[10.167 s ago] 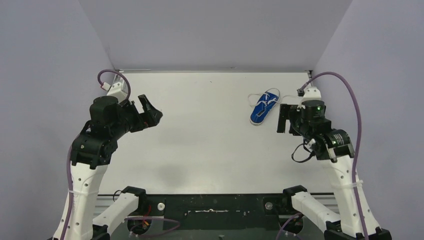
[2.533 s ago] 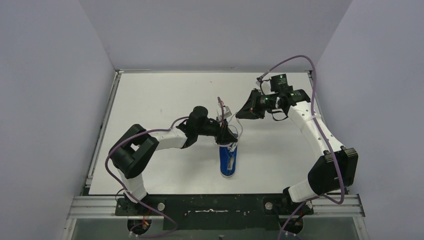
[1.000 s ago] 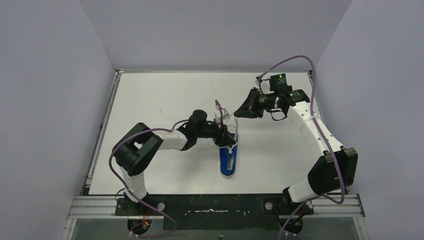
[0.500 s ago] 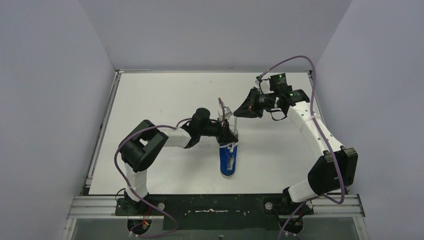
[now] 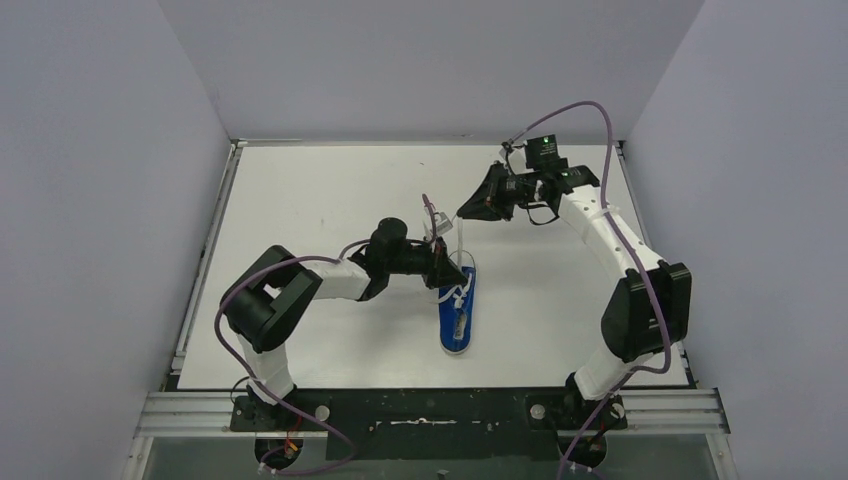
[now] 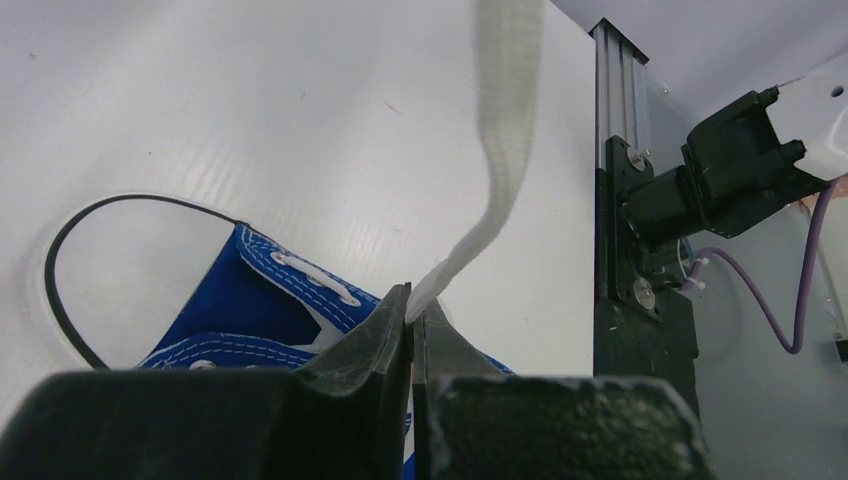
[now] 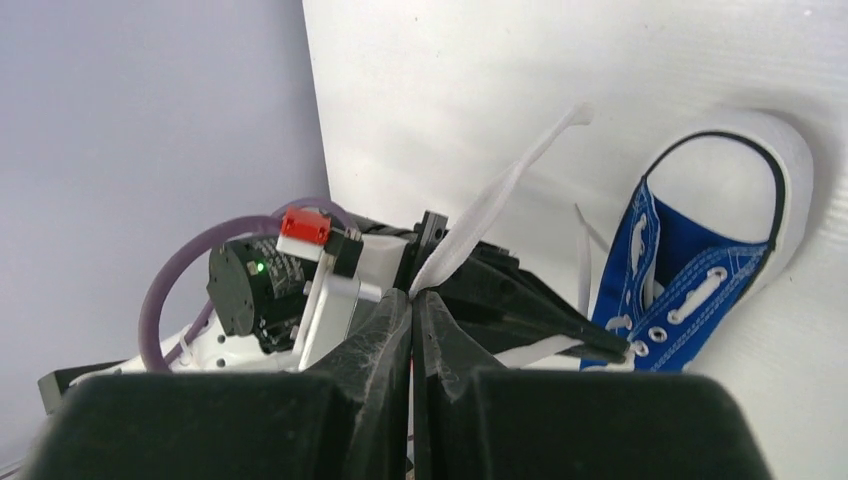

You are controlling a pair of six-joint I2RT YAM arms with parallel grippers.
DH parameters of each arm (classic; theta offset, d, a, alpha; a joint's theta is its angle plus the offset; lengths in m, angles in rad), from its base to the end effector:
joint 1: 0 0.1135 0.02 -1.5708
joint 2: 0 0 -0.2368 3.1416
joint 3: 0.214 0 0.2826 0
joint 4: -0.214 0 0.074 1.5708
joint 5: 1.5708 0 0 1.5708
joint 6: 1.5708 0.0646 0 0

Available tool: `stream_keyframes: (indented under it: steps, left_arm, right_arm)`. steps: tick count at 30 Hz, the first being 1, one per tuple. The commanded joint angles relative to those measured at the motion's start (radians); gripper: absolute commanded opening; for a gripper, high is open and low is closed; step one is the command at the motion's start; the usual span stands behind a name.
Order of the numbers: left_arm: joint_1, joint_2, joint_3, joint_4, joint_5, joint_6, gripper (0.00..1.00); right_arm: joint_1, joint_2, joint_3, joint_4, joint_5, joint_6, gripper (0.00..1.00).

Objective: Tie the shoes

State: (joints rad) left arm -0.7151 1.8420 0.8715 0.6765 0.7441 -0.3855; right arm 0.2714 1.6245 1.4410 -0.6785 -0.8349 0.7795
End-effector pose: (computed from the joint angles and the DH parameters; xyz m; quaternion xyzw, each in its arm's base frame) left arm 0.2773 -0.2988 0.1125 0.3364 0.7024 -0.5391 0.3205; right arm 0.3644 0.1511 0.2695 0.0793 0.8652 0.4881 0.0837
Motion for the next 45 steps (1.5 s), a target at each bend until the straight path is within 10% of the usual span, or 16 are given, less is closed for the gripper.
stream_keyframes:
  steps: [1,8,17,28,45]
  left_arm:
    - [0.017,-0.059,-0.024,0.106,-0.018,-0.065,0.0]
    - [0.022,-0.066,-0.067,0.2,-0.058,-0.172,0.0]
    - [0.022,-0.088,-0.051,0.169,-0.057,-0.184,0.0]
    - [0.027,-0.101,0.016,0.084,0.01,-0.145,0.0]
    - [0.026,-0.144,0.144,-0.423,-0.115,-0.369,0.0]
  right_arm:
    - [0.051,0.069,0.088,0.09,0.028,0.023,0.0]
    - [0.131,0.254,0.238,-0.033,0.076,-0.037,0.03]
    - [-0.016,0.203,0.178,-0.189,0.04,-0.207,0.61]
    - [-0.073,0.134,-0.035,-0.25,-0.031,-0.349,0.34]
    - [0.163,-0.221,-0.353,-0.002,0.115,-0.355,0.48]
